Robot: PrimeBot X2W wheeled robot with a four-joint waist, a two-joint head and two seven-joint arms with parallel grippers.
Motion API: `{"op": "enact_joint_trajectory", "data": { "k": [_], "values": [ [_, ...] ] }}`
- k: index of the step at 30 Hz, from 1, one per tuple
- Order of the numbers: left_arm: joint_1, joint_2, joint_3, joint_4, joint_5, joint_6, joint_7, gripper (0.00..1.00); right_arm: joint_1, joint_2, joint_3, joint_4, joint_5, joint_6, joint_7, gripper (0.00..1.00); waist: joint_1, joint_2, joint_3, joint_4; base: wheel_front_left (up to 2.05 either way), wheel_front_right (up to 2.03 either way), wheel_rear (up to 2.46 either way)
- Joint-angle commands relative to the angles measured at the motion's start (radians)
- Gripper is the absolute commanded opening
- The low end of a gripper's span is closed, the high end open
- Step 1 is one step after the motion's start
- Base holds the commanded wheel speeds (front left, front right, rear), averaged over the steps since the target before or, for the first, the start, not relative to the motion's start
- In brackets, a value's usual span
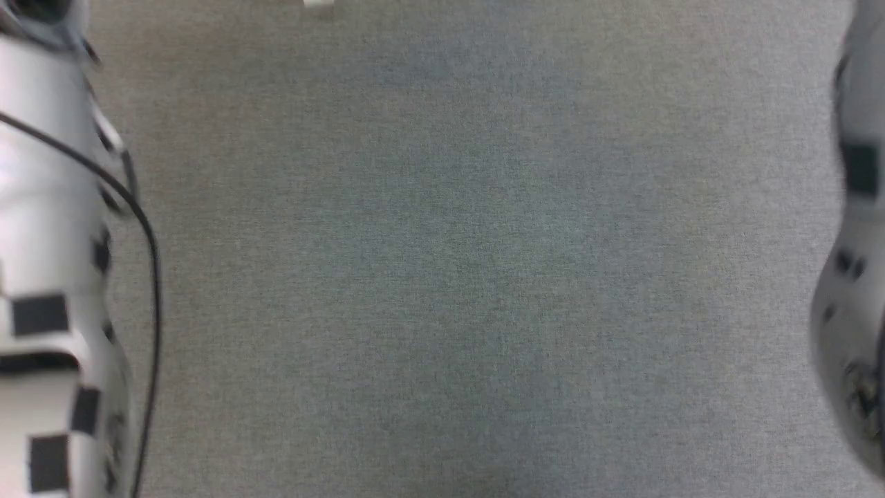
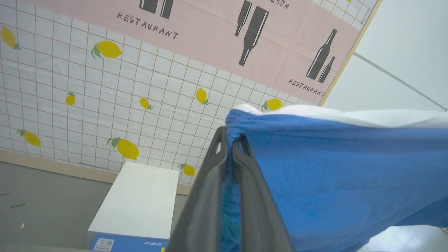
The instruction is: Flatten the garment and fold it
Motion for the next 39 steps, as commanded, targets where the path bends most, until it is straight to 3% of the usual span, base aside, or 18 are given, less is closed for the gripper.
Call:
{"op": "enact_joint_trajectory", "data": {
  "k": [1, 12, 18, 22, 34, 39],
  "values": [
    [0.066, -0.001, -0.003, -0.006, -0.004, -0.007, -0.024, 0.00, 0.071, -0.009, 0.002, -0.032, 0.020, -0.002, -0.001, 0.00, -0.0002, 0.0000, -0.020, 0.004, 0.00, 0.00, 0.00],
    [0.580, -0.050, -0.075, -0.122, -0.107, -0.015, -0.240, 0.00, 0.761, -0.009, 0.028, -0.430, 0.161, -0.002, 0.045, 0.00, -0.0002, 0.0000, -0.195, 0.011, 0.00, 0.00, 0.00],
    [0.889, -0.092, -0.078, -0.192, -0.137, -0.015, -0.279, 0.00, 1.199, -0.009, 0.000, -0.619, 0.293, -0.002, 0.136, 0.00, -0.0002, 0.0000, -0.299, 0.027, 0.00, 0.00, 0.00],
    [1.051, -0.097, -0.093, -0.211, -0.111, 0.013, -0.282, 0.00, 1.412, -0.009, -0.019, -0.693, 0.342, -0.002, 0.213, 0.00, -0.0002, 0.0000, -0.343, 0.024, 0.00, 0.00, 0.00],
    [1.349, -0.050, -0.122, -0.326, -0.073, 0.142, -0.177, 0.00, 1.746, -0.009, -0.007, -0.812, 0.378, -0.002, 0.589, 0.00, -0.0002, 0.0000, -0.409, 0.021, 0.00, 0.00, 0.00],
    [1.354, -0.058, -0.102, -0.417, -0.122, 0.156, -0.136, 0.00, 1.686, -0.009, -0.071, -0.856, 0.353, -0.002, 0.571, 0.00, -0.0002, 0.0000, -0.398, 0.023, 0.00, 0.00, 0.00]
  ]
}}
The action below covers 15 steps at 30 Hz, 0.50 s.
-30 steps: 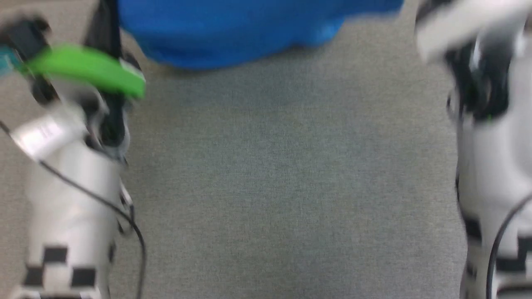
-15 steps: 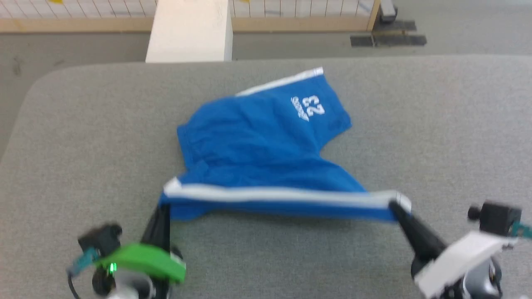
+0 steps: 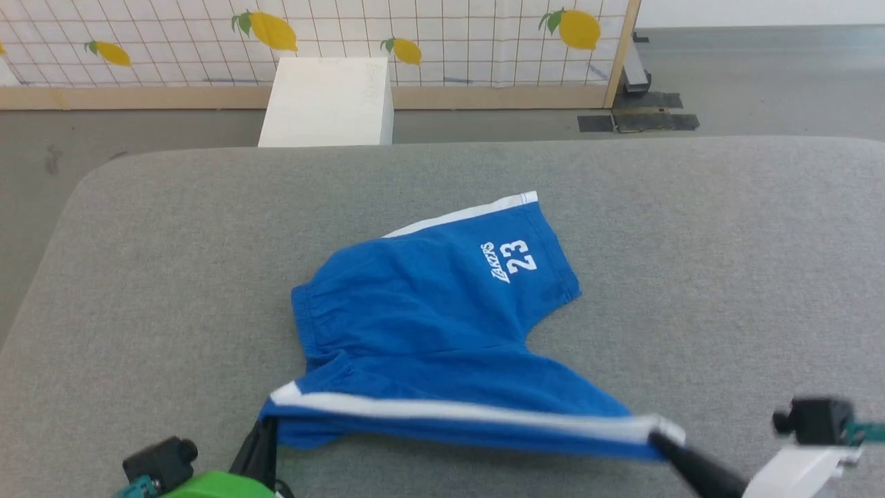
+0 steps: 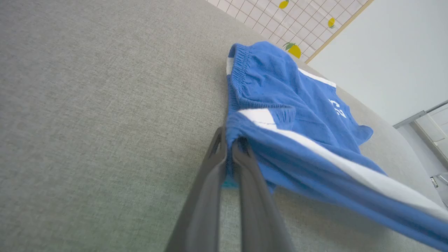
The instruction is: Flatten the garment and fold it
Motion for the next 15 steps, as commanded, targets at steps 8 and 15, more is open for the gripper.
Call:
{"op": "enact_joint_trajectory", "data": {
  "k": [8, 15],
  "values": [
    [-0.173, 0.024, 0.018, -0.047, -0.029, 0.048, 0.103, 0.00, -0.383, -0.004, -0.077, 0.153, -0.136, -0.002, -0.073, 0.00, 0.0001, -0.0001, 0.089, 0.014, 0.00, 0.00, 0.00],
    [-0.371, 0.041, 0.000, -0.007, -0.031, 0.045, 0.183, 0.00, -0.718, -0.004, -0.043, 0.395, -0.258, -0.002, -0.107, 0.00, 0.0001, -0.0001, 0.211, 0.048, 0.00, 0.00, 0.00]
  ]
}}
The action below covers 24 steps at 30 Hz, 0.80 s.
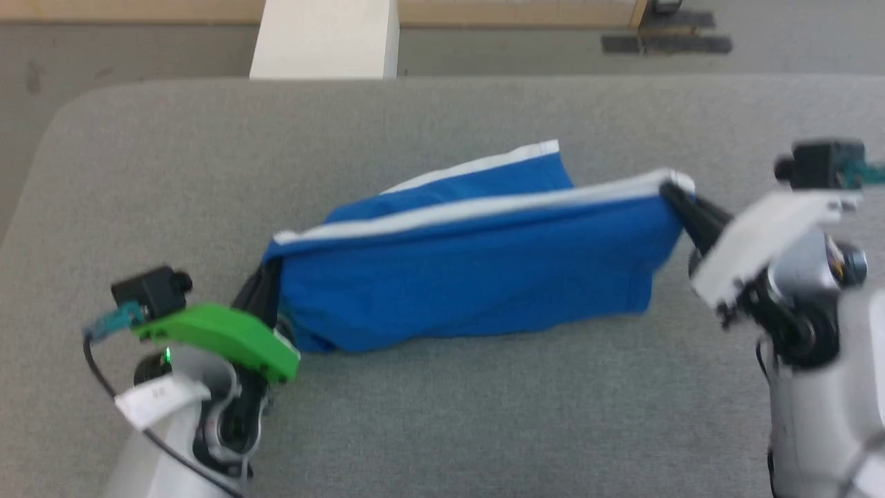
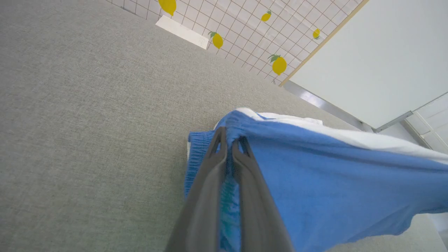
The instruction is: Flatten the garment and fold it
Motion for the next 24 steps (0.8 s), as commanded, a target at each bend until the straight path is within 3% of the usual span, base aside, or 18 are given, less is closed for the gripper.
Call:
{"op": "enact_joint_trajectory", "data": {
  "k": [1, 13, 24],
  "values": [
    [-0.042, 0.016, 0.007, 0.019, -0.002, 0.006, 0.008, 0.00, -0.057, -0.006, 0.001, 0.044, -0.028, -0.002, -0.017, 0.00, 0.0001, 0.0000, 0.089, 0.033, 0.00, 0.00, 0.00],
    [-0.237, 0.022, -0.004, 0.116, -0.016, -0.046, 0.031, 0.00, -0.446, -0.006, 0.011, 0.482, -0.142, -0.002, -0.138, 0.00, 0.0001, 0.0000, 0.263, 0.075, 0.00, 0.00, 0.00],
    [-0.289, 0.010, -0.023, 0.180, -0.023, -0.074, 0.028, 0.00, -0.624, -0.006, 0.070, 0.789, -0.194, -0.002, -0.254, 0.00, 0.0001, 0.0000, 0.313, 0.100, 0.00, 0.00, 0.00]
  ]
}}
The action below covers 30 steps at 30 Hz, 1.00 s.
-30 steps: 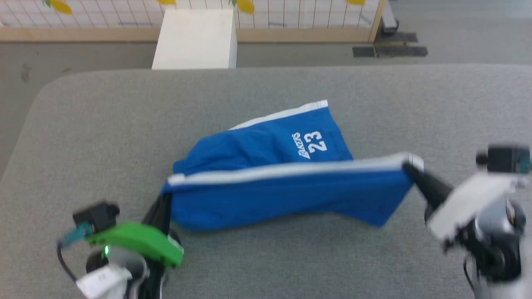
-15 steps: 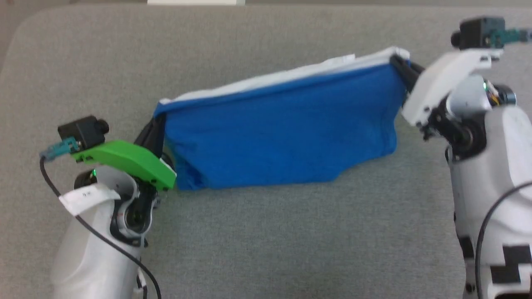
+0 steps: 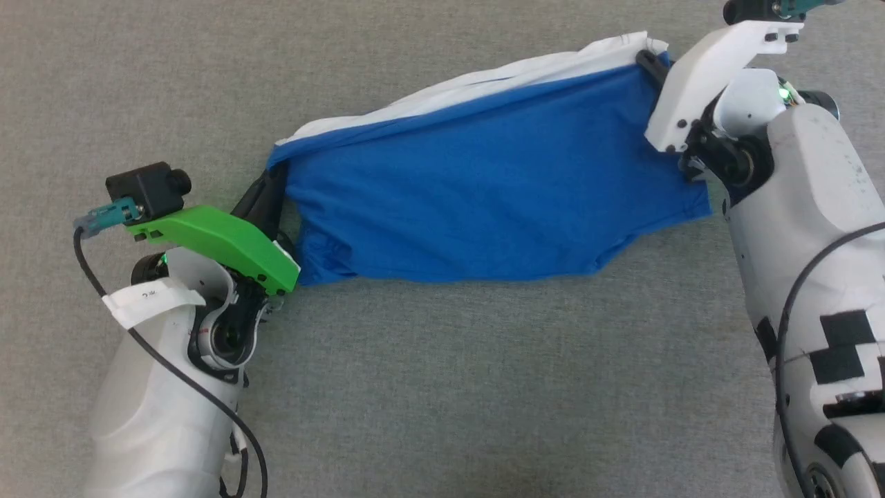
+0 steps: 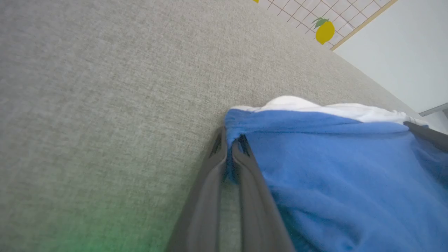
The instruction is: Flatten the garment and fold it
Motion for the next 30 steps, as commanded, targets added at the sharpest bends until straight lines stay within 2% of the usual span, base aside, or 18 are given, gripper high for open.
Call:
{"op": "enact_joint_trajectory", "data": {
  "k": [1, 3, 4, 5, 6, 7, 8, 14, 17, 20, 25, 30],
  "values": [
    [-0.016, 0.001, 0.002, 0.013, -0.013, -0.004, -0.002, 0.00, -0.025, -0.002, 0.015, 0.023, 0.002, -0.002, -0.020, 0.00, -0.0001, 0.0000, 0.008, 0.010, 0.00, 0.00, 0.00],
    [-0.018, 0.000, 0.001, 0.020, -0.015, -0.007, -0.003, 0.00, -0.040, -0.002, 0.036, 0.052, 0.008, -0.002, -0.054, 0.00, -0.0001, 0.0000, 0.002, 0.010, 0.00, 0.00, 0.00],
    [-0.018, -0.001, 0.000, 0.023, -0.017, -0.007, -0.003, 0.01, -0.047, -0.002, 0.052, 0.060, 0.014, -0.002, -0.069, 0.06, -0.0001, 0.0000, -0.002, 0.010, 0.00, 0.00, 0.00],
    [-0.018, -0.001, 0.001, 0.025, -0.019, -0.009, -0.003, 0.38, -0.053, -0.002, 0.063, 0.073, 0.026, -0.002, -0.084, 0.13, -0.0001, 0.0000, -0.008, 0.009, 0.00, 0.00, 0.00],
    [-0.017, -0.001, 0.001, 0.028, -0.020, -0.009, -0.002, 1.00, -0.058, -0.002, 0.071, 0.085, 0.032, -0.002, -0.093, 0.32, -0.0001, 0.0000, -0.014, 0.008, 0.00, 0.00, 0.00],
    [-0.015, -0.001, 0.001, 0.029, -0.021, -0.008, -0.002, 1.00, -0.064, -0.002, 0.081, 0.100, 0.038, -0.002, -0.105, 0.98, -0.0001, 0.0000, -0.023, 0.007, 0.00, 0.00, 0.00],
    [-0.012, -0.001, 0.001, 0.029, -0.022, -0.006, -0.001, 1.00, -0.069, -0.002, 0.086, 0.110, 0.042, -0.002, -0.113, 1.00, -0.0001, 0.0000, -0.030, 0.006, 0.00, 0.00, 0.00],
    [0.018, 0.004, 0.027, 0.000, -0.033, 0.013, -0.026, 1.00, -0.089, -0.002, 0.097, 0.149, 0.067, -0.002, -0.208, 1.00, -0.0001, 0.0000, -0.101, -0.001, 0.00, 0.00, 0.00],
    [0.050, 0.030, 0.048, -0.035, 0.002, 0.039, -0.082, 1.00, -0.085, -0.004, 0.079, 0.170, 0.013, -0.002, -0.250, 1.00, -0.0001, 0.0000, -0.152, -0.006, 0.00, 0.00, 0.00],
    [0.099, 0.080, 0.039, -0.089, 0.111, 0.052, -0.198, 1.00, -0.066, -0.026, 0.086, 0.189, -0.091, -0.002, -0.248, 1.00, -0.0001, 0.0000, -0.201, -0.009, 0.00, 0.00, 0.00],
    [0.207, 0.146, -0.010, -0.149, 0.294, 0.092, -0.328, 1.00, -0.014, -0.027, 0.102, 0.229, -0.204, -0.002, -0.105, 1.00, -0.0001, 0.0000, -0.252, -0.010, 0.00, 0.00, 0.00],
    [0.302, 0.140, -0.040, -0.204, 0.375, 0.126, -0.359, 1.00, 0.039, -0.014, 0.111, 0.236, -0.260, -0.002, 0.060, 1.00, -0.0001, 0.0000, -0.262, 0.008, 0.00, 0.00, 0.00]
  ]
}}
